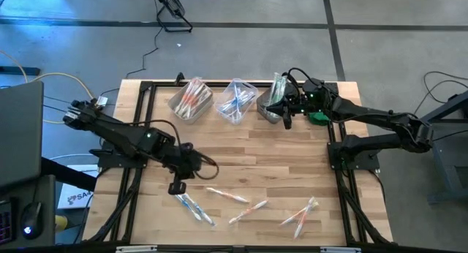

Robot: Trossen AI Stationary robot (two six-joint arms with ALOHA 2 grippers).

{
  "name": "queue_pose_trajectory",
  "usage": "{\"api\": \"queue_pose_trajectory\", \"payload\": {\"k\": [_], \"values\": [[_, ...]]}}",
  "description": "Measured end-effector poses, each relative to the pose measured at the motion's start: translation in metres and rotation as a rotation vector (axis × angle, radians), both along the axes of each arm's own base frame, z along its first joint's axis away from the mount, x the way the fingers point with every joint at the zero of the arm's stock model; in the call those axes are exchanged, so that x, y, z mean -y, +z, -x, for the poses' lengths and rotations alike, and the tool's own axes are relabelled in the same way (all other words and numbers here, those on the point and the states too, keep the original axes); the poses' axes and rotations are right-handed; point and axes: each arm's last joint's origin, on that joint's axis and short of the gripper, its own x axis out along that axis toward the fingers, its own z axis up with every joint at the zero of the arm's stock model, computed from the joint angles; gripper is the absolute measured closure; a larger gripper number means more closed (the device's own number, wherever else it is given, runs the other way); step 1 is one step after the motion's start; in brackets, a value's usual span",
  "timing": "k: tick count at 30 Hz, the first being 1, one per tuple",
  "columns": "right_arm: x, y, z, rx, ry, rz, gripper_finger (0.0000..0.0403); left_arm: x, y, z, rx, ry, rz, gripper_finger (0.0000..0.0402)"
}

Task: Pick & Place Toothbrushes
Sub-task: Put the blue toothbrush into the clear bin

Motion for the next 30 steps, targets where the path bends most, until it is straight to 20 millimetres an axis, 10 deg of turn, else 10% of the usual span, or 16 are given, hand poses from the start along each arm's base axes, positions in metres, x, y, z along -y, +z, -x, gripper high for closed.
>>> {"api": "queue_pose_trajectory", "payload": {"k": [20, 30], "values": [[0.0, -0.001, 0.0, -0.014, 0.008, 0.006, 0.0398, 0.024, -0.056, -0.062, -0.089, -0.302, -0.233, 0.0401], [-0.001, -0.006, 0.002, -0.06, 0.019, 0.009, 0.0398, 0.061, -0.077, -0.059, -0.12, -0.487, -0.296, 0.0401]]}}
